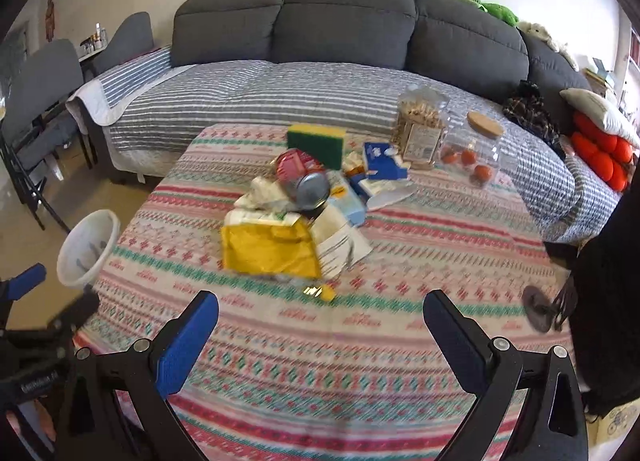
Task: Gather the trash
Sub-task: 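Grasp the yellow-green sponge with the left tool while the right tool reaches for the blue tissue box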
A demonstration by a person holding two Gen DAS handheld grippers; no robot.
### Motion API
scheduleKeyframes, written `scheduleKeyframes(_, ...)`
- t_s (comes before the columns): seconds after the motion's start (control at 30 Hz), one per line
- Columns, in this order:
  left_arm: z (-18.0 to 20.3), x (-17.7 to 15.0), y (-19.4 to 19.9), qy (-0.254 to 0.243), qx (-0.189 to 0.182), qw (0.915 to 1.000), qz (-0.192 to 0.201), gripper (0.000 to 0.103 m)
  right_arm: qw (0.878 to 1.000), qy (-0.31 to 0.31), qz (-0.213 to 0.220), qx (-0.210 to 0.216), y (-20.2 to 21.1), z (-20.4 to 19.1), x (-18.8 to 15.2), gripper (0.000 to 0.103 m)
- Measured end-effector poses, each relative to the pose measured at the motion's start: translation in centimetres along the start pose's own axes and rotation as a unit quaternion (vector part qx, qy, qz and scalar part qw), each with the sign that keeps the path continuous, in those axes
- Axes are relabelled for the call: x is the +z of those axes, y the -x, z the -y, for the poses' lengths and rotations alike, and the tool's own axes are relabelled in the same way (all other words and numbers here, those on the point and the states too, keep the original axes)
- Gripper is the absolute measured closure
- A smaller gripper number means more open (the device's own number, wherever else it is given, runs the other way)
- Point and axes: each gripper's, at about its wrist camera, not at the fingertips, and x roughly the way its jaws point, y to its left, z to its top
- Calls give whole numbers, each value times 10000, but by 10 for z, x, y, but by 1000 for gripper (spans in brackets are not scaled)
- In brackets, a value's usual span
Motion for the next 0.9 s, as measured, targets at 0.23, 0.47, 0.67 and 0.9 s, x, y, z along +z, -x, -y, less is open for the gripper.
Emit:
scheduleKeyframes(0.23,21,52,-50,-410,-649,9938,-810,0,9989,-60,-423,-204,-41,45,48,0)
scheduleKeyframes(0.47,34,85,-127,-435,-1327,9783,-1527,18,9929,-323,-1114,-245,-104,82,40,0)
scheduleKeyframes(0.67,49,127,-158,-406,-1571,9739,-1586,22,9920,-585,-1109,-132,-131,106,58,0)
scheduleKeyframes(0.9,90,195,-187,-260,-1461,9802,-1311,22,9851,-1198,-1200,-297,-154,141,70,0)
